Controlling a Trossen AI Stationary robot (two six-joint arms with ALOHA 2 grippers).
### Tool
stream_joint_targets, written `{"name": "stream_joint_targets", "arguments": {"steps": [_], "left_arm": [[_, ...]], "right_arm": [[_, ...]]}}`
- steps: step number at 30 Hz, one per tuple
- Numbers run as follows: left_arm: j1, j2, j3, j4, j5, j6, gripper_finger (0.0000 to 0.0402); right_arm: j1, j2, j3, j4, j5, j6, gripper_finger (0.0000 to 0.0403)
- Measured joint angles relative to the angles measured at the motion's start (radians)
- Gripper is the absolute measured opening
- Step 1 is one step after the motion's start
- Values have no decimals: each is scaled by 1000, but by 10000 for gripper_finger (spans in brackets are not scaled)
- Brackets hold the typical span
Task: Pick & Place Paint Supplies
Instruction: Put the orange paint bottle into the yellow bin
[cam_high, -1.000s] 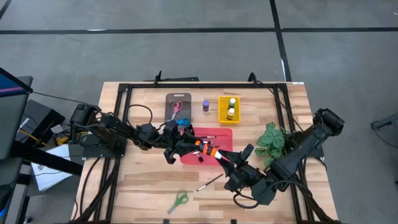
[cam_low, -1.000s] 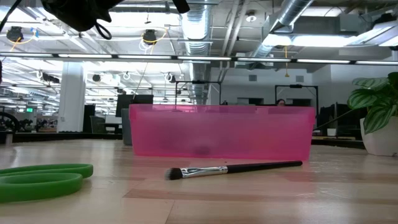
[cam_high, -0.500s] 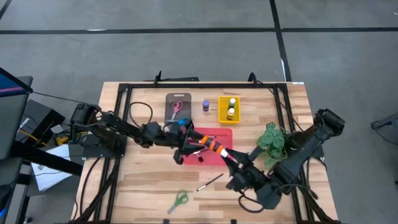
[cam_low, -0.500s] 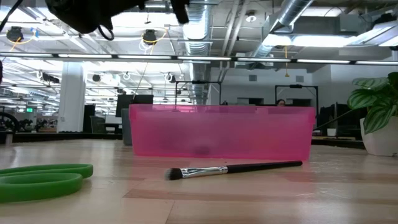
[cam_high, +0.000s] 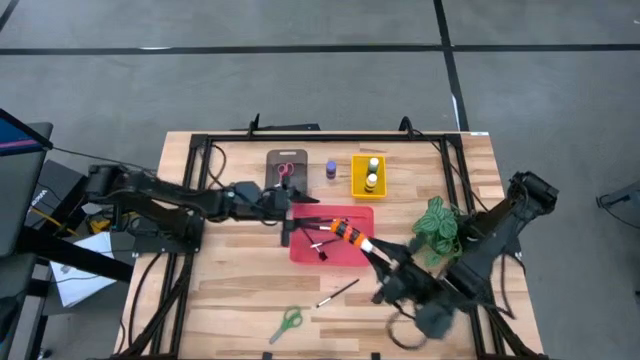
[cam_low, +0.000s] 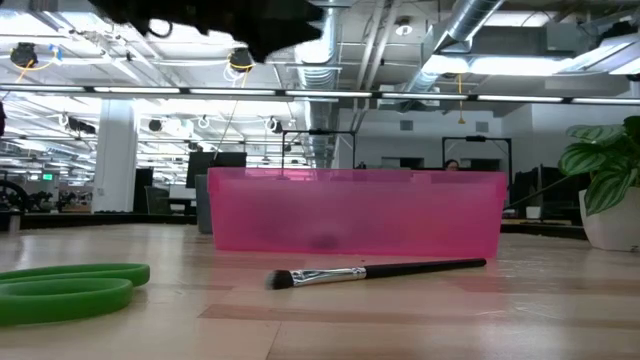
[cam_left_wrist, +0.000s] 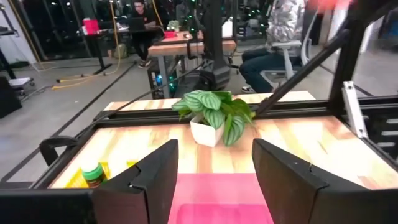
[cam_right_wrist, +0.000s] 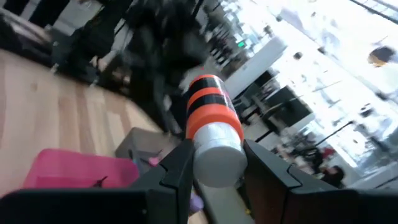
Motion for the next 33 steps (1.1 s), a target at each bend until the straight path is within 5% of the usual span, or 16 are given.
{"name": "stream_joint_targets", "arguments": {"steps": [8,17,33], "left_arm": [[-40,-266,-34,-306,-4,1,185],[-70,-407,-127,-364,-3,24,181],[-70,-416,-134,-352,-1,26,181]], "right_arm": [[-193,0,0,-121,-249,182,108],[-501,-20,37,-231,-433,241,108],[-1237,56,403,-714,-1301,399,108]]}}
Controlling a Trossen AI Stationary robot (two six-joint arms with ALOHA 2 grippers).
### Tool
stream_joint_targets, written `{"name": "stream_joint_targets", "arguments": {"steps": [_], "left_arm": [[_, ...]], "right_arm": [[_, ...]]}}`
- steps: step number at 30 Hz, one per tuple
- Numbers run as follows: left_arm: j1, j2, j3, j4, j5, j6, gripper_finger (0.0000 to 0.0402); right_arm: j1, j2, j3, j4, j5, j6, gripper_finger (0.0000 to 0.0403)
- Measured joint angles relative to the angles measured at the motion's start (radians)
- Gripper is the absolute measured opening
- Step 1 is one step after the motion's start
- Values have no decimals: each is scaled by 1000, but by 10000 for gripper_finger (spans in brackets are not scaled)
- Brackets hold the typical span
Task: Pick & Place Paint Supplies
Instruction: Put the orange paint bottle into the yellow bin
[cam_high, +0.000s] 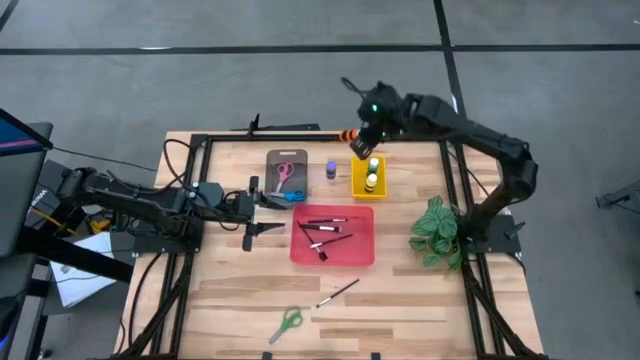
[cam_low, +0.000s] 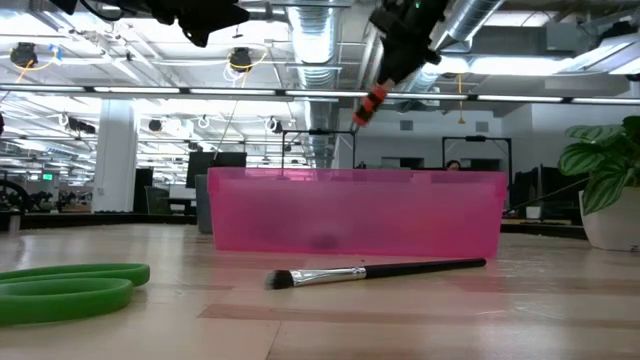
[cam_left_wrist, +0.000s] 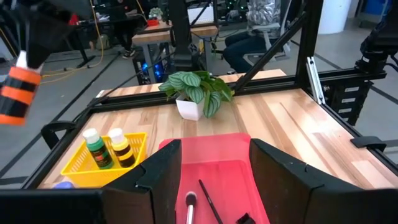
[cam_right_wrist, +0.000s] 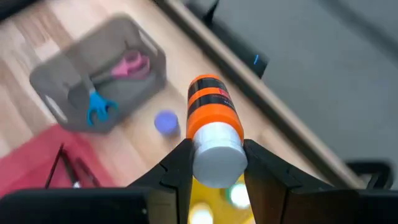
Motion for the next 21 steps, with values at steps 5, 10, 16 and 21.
{"name": "stream_joint_targets", "arguments": {"steps": [5,10,16,21], "left_arm": [[0,0,0,0,1,2,181],[0,0,0,0,0,2,181],[0,0,0,0,0,1,181],[0,0,0,-7,0,-9,181]], "right_arm": [[-98,121,136,-132,-43,-41,108],[-131,281,344,-280,-45,-67,108],[-130,476,573,-502,-43,-103,108],[-121,546,612,-537,-42,-124,108]]}}
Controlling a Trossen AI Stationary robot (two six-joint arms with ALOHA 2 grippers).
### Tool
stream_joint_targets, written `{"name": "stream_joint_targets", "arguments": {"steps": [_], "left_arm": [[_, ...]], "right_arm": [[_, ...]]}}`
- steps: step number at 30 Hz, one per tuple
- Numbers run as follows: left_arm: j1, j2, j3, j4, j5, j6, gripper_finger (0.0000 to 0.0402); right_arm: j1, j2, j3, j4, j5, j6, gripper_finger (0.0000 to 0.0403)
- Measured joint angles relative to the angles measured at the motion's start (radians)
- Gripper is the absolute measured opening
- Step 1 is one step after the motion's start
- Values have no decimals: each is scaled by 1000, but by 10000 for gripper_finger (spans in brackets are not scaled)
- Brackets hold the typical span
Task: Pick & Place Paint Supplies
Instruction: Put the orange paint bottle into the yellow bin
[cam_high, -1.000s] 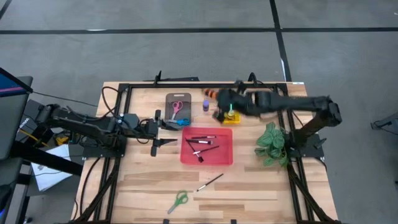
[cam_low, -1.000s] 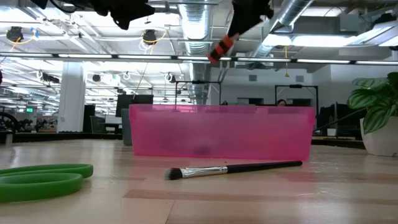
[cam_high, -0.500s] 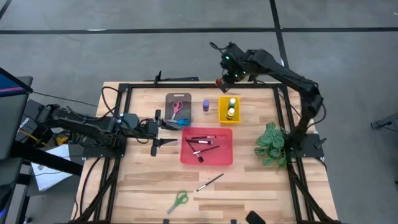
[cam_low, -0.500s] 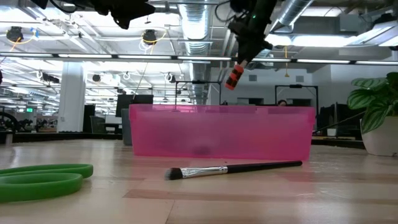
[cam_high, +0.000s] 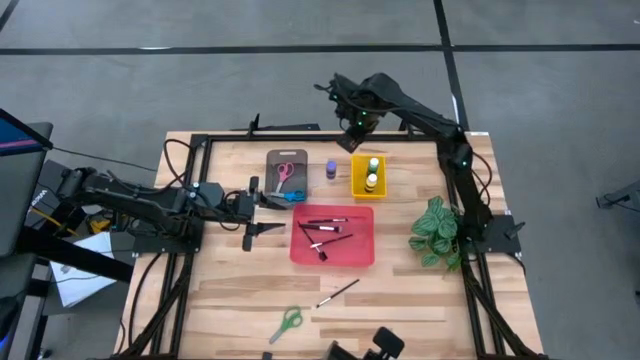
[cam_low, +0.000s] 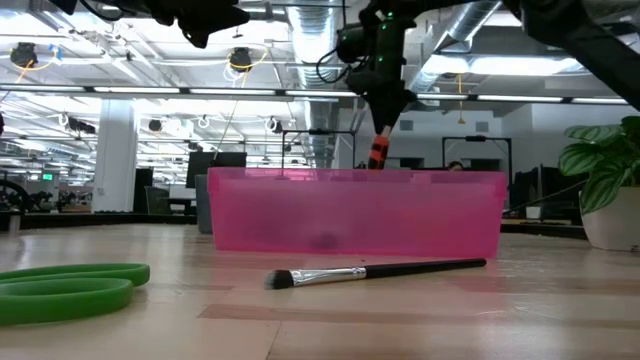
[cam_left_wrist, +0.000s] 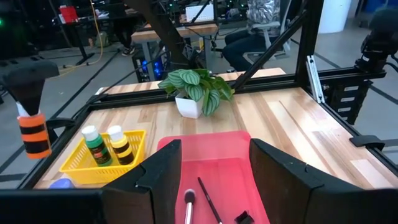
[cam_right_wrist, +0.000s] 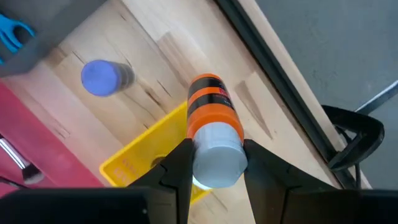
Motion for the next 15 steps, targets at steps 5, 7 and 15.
{"name": "stream_joint_targets", "arguments": {"steps": [5,7,15], "left_arm": [[-1,0,0,0,3,-27,181],[-1,0,0,0,3,-28,181],[-1,0,-17,0,3,-57,181]], "right_arm": [[8,15,0,-1,1,-12,108],[8,16,0,-1,0,-11,108],[50,14,-2,-1,-1,-8,108]]}}
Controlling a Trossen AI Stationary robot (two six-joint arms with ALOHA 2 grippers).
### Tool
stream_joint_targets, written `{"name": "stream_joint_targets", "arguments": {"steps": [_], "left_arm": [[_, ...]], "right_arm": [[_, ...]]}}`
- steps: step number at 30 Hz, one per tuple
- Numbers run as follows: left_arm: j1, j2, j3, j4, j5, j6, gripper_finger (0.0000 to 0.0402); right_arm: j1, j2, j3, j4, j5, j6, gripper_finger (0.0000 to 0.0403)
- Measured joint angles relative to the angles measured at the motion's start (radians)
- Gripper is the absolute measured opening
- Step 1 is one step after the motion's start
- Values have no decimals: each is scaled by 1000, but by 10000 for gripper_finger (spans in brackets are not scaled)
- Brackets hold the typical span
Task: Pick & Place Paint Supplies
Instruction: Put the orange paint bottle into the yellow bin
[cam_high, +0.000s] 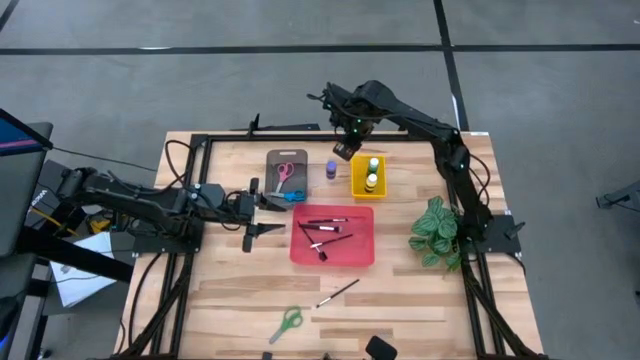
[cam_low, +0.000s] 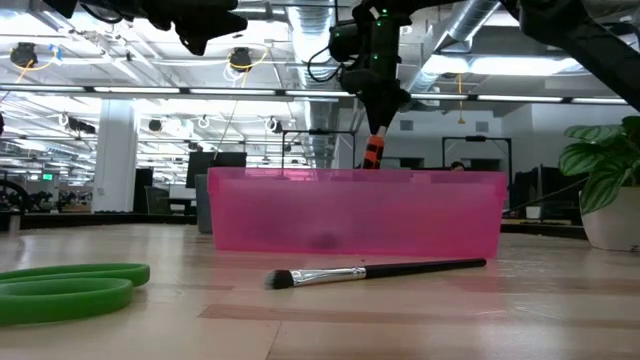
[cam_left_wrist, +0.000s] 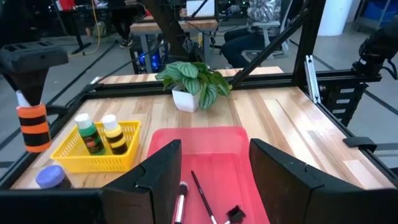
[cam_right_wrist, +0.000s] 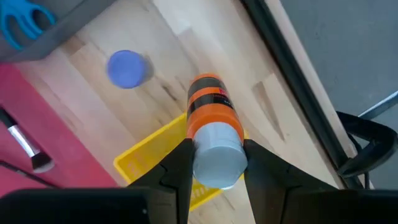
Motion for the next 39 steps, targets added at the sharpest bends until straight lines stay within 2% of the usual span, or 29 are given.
{"name": "stream_joint_targets", "arguments": {"steps": [11,20,39], "left_arm": [[-33,0,-1,0,0,-23,181],[-62,0,-1,1,0,-23,181],[-62,0,-1,8,-1,-20,181]], "right_arm": [[9,0,-2,1,-16,-23,108],[-2,-15,-175,-3,3,-52,108],[-22,-18,-229,36,-18,-72,108]]}}
